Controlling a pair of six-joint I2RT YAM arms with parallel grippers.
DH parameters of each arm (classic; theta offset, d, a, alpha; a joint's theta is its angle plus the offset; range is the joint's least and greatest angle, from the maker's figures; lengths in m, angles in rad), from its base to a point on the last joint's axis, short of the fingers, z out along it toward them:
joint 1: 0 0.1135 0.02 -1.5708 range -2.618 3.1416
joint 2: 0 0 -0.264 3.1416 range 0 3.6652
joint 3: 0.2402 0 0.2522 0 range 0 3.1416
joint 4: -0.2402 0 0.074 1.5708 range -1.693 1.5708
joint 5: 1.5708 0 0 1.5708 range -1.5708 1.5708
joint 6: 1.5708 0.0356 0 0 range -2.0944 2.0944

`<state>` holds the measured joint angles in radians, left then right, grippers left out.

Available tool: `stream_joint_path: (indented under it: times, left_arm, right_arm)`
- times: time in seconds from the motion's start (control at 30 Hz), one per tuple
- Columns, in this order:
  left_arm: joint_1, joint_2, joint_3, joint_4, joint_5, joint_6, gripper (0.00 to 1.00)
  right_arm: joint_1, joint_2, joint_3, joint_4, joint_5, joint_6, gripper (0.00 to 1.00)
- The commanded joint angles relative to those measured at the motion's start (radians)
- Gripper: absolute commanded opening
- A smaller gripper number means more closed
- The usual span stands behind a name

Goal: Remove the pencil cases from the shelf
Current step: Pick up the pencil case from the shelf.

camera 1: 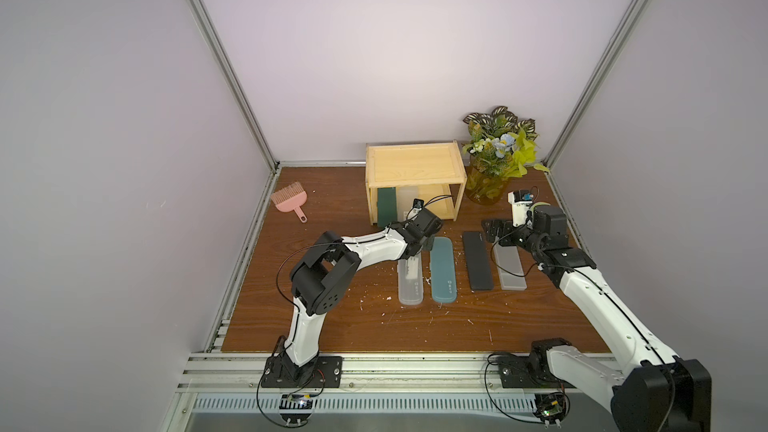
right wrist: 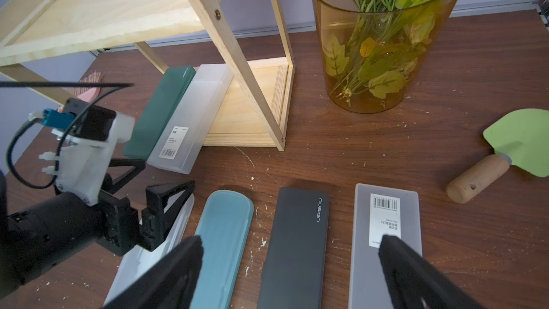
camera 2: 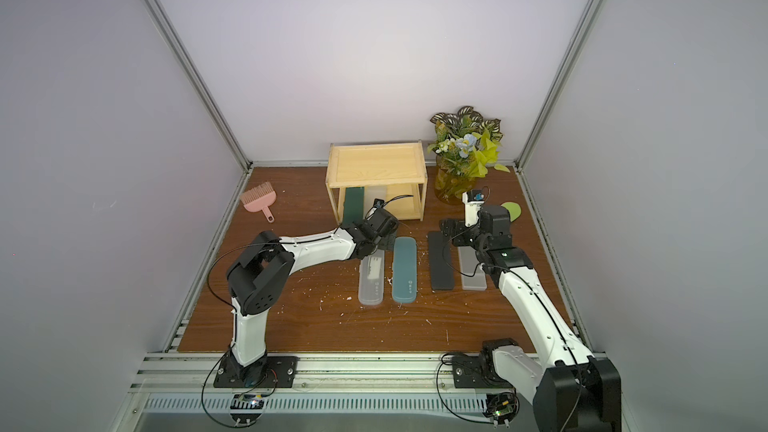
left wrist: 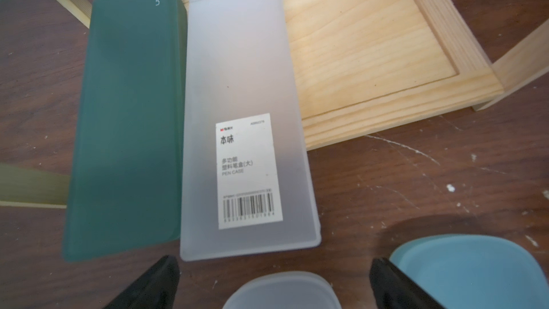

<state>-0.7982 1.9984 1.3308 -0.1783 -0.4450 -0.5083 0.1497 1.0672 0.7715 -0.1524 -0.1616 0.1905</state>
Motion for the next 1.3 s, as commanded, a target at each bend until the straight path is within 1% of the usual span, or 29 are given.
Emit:
stream_joint_path:
  times: [0.0,0.2,0.4,0.53,0.97,1.27]
  left_arm:
    - [0.013,0.023,0.032,0.001,0.013,0.012,1.00]
    - [0.017,0.034,0.045,-0.006,0.007,0.012,1.00]
    - [0.020,0.042,0.055,-0.004,0.039,0.011,1.00]
    - [0.020,0.065,0.092,-0.026,0.059,0.000,1.00]
    - [0.022,0.127,0.191,-0.102,-0.007,-0.036,1.00]
    - [0.024,0.148,0.224,-0.099,0.003,-0.056,0.99]
  right_arm:
    - [0.006,-0.002,-0.001,0.037,0.008,0.004,0.99]
    - [0.006,0.002,0.000,0.036,0.008,0.004,0.99]
    - [0.006,0.004,0.000,0.037,0.009,0.004,0.99]
    - [0.005,0.004,-0.001,0.036,0.010,0.004,0.99]
    - [0.005,0.010,0.002,0.039,0.005,0.003,0.99]
    - [0.005,0.013,0.005,0.037,0.007,0.001,0.99]
